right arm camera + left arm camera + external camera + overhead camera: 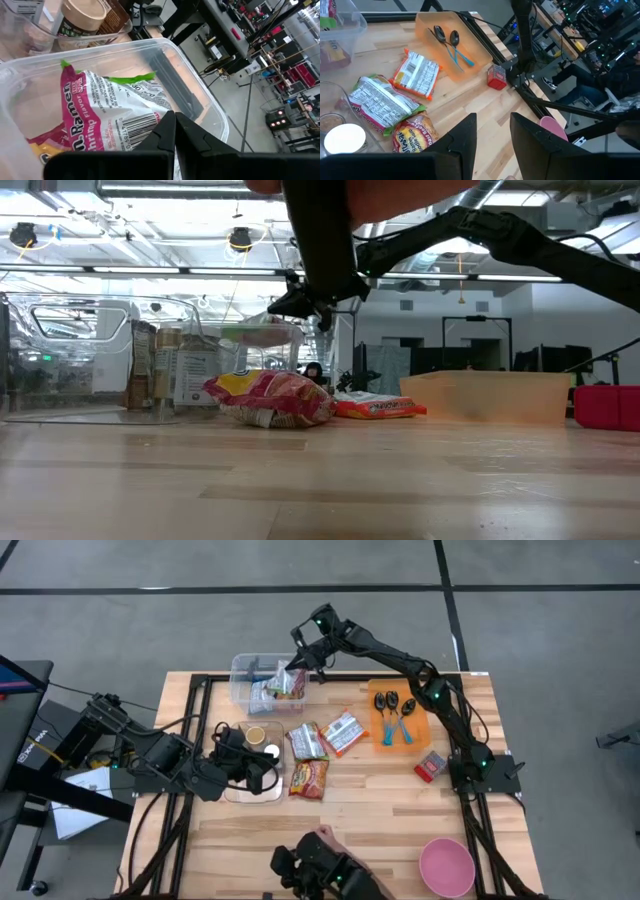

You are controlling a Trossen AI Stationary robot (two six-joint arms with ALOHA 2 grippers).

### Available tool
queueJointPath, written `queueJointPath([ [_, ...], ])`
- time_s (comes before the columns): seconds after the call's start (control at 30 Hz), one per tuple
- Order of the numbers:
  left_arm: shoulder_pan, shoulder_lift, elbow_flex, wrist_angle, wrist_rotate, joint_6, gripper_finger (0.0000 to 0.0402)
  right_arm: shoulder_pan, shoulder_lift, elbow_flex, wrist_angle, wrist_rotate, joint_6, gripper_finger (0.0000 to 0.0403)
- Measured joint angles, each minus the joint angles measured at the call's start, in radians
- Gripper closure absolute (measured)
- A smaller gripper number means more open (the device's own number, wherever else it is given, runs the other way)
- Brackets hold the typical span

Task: Pick & Place Food Item
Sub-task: Put the green noodle pack into the transparent container

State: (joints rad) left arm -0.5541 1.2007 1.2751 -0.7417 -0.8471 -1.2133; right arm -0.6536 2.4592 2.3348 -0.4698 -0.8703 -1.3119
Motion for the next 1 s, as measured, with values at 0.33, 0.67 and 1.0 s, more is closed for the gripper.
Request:
queueJointPath([
  [0.33, 0.000, 0.000, 0.000, 0.003, 0.000, -0.005, 0.0289, -0.016, 0.000, 0.000, -0.001, -0.024, 0.060, 0.0401],
  [0.67, 0.000, 0.000, 0.000, 0.010, 0.000, -0.007, 0.0289, -0.017, -0.001, 0.000, 0.014, -0.042, 0.093, 0.0346],
  [1.0, 0.000, 0.000, 0.000, 0.009, -0.001, 0.027, 0.0289, -0.043, -0.052, 0.000, 0.038, -0.148, 0.268, 0.0337],
])
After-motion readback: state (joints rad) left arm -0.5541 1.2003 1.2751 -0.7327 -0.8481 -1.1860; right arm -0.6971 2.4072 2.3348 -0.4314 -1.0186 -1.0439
